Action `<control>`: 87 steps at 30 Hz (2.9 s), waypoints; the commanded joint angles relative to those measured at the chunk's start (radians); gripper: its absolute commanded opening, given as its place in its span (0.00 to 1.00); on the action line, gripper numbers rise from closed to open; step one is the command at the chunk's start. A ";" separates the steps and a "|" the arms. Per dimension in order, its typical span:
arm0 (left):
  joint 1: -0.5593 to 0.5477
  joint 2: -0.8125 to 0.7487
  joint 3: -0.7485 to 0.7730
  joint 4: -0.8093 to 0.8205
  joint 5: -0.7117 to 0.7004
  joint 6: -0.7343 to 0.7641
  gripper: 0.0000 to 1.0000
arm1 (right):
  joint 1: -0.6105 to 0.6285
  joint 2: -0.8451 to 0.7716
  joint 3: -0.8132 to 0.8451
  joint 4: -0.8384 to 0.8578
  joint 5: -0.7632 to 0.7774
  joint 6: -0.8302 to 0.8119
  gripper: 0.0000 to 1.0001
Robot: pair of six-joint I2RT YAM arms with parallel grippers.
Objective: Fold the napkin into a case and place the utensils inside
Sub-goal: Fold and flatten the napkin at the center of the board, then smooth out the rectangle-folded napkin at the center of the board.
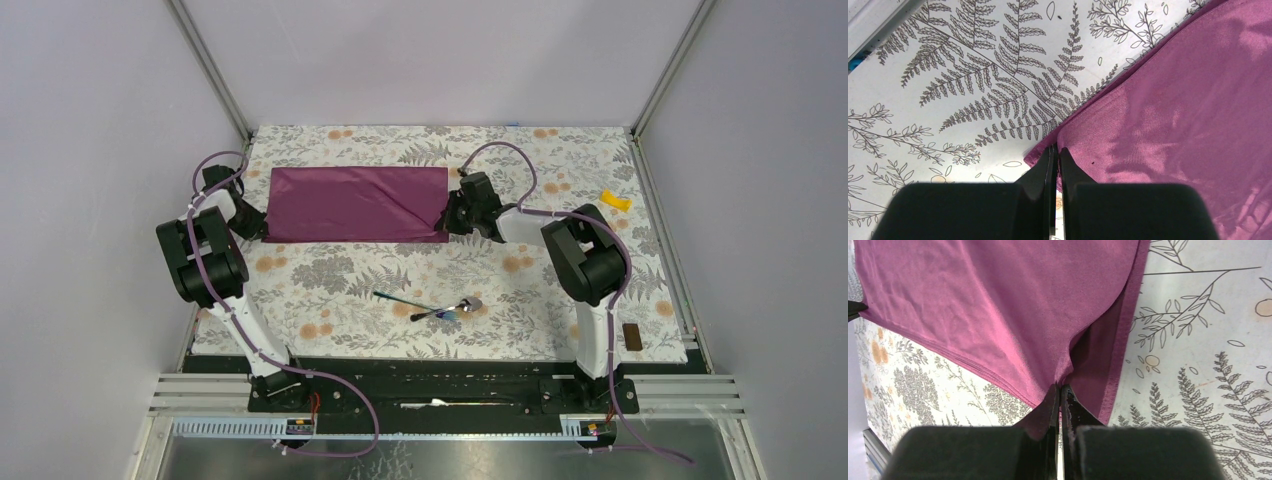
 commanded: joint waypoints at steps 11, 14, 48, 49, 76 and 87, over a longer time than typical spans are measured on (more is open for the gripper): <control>-0.005 0.024 -0.011 -0.036 -0.053 0.018 0.02 | 0.019 -0.084 -0.029 0.007 0.022 -0.002 0.00; -0.006 0.025 -0.009 -0.037 -0.066 0.019 0.02 | 0.018 -0.074 -0.035 0.012 0.027 0.004 0.00; -0.004 -0.195 -0.028 -0.103 -0.125 0.039 0.60 | 0.026 -0.175 0.039 -0.206 -0.068 -0.027 0.48; -0.004 -0.217 -0.036 -0.099 -0.125 0.037 0.63 | 0.024 -0.182 0.049 -0.226 -0.068 -0.038 0.50; -0.024 -0.037 -0.018 0.030 0.102 0.072 0.89 | -0.047 -0.008 0.142 -0.126 -0.274 -0.009 0.73; -0.021 -0.040 -0.051 0.061 0.154 0.058 0.88 | 0.018 0.013 0.211 -0.190 -0.198 -0.051 0.73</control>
